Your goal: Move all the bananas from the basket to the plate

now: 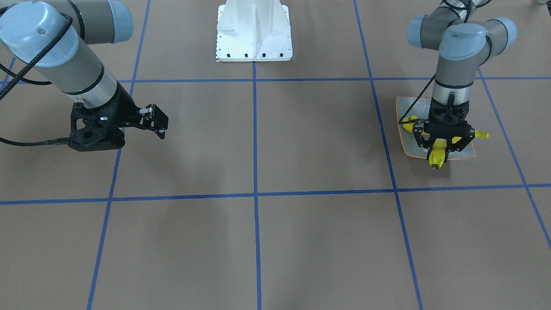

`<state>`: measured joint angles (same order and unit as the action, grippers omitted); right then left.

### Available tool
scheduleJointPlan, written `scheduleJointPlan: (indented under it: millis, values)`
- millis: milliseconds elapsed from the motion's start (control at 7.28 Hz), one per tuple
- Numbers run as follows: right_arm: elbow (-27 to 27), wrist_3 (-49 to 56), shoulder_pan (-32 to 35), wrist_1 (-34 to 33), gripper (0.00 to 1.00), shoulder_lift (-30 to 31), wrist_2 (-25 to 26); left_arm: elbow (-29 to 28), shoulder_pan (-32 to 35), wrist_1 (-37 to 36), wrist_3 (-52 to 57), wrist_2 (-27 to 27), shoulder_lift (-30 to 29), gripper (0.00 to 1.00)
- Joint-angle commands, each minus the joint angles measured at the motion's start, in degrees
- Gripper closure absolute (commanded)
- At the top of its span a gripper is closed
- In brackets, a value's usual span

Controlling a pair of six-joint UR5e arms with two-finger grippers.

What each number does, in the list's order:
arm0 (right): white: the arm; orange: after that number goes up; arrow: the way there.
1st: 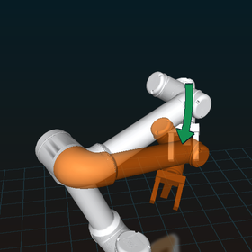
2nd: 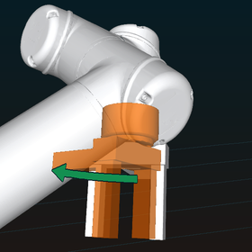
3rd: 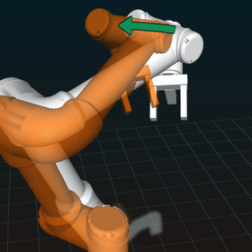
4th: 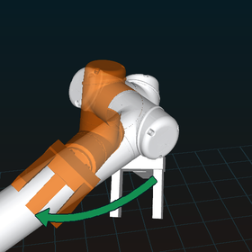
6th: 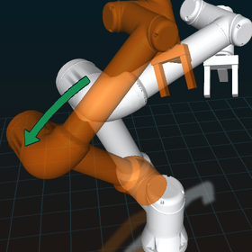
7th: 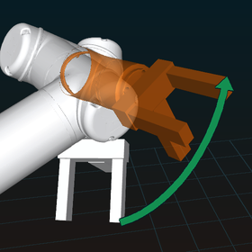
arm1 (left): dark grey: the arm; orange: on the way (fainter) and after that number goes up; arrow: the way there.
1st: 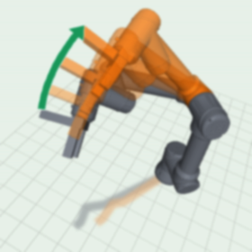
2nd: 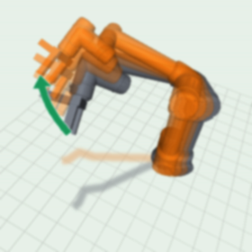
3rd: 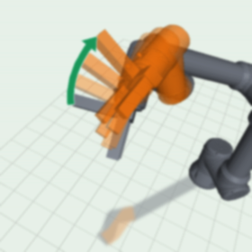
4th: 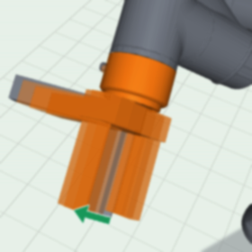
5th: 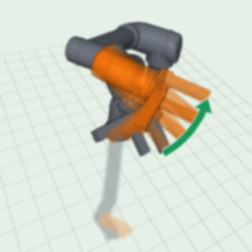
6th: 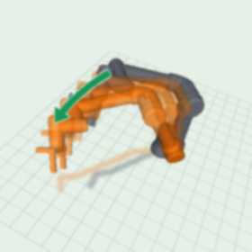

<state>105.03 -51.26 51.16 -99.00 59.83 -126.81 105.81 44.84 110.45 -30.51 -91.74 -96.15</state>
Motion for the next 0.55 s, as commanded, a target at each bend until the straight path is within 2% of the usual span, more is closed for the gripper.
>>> scheduleJointPlan:
  millis: [0,412]
  values:
    - [-0.1,-0.1,-0.3,0.0,0.00,0.1,0.3,0.0,-1.8,0.2,0.0,0.1,0.6,1.00]
    - [-0.1,-0.1,-0.3,0.0,0.00,0.0,0.3,0.3,-2.8,1.0,0.3,0.1,2.2,1.00]
